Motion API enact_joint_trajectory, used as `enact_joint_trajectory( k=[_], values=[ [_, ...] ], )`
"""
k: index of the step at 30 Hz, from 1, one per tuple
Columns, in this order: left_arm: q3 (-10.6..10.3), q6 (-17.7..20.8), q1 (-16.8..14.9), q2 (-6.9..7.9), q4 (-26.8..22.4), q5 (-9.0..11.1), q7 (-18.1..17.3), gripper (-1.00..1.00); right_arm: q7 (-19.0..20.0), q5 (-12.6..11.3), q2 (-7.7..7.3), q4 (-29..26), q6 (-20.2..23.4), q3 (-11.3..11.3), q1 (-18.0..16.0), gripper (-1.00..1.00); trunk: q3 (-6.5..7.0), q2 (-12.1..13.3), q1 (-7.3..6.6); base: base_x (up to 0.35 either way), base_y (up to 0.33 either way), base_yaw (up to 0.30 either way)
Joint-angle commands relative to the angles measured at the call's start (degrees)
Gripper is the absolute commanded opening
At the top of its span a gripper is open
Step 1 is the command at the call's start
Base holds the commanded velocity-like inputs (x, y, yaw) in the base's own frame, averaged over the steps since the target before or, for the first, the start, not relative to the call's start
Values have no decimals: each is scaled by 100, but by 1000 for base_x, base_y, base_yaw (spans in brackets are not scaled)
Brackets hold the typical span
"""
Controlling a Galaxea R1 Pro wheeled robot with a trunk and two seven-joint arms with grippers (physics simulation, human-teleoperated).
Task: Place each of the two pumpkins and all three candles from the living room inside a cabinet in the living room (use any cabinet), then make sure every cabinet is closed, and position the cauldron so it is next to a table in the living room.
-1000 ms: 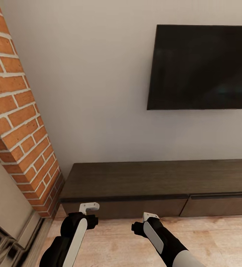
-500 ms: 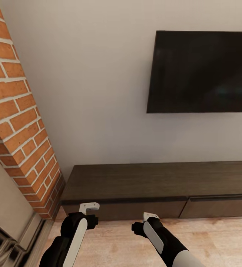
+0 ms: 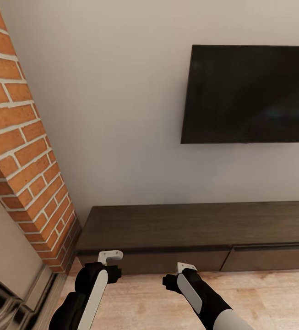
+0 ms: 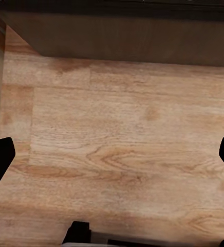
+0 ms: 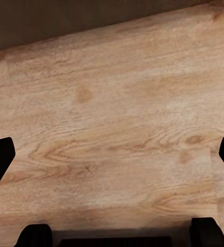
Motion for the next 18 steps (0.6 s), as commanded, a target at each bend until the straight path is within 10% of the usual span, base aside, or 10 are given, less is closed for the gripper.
enact_joint_trajectory(
  k=[1, 18],
  values=[
    [-4, 14, -4, 0, -2, 59, 59, 100, -57, -60, -4, -9, 8, 27, -4, 100, 13, 38, -23, 0, 0, 0],
    [-4, 14, -4, 3, 1, 59, 61, 100, -57, -60, -4, -10, 8, 27, -4, 100, 318, 720, -396, 0, 0, 0]
  ],
)
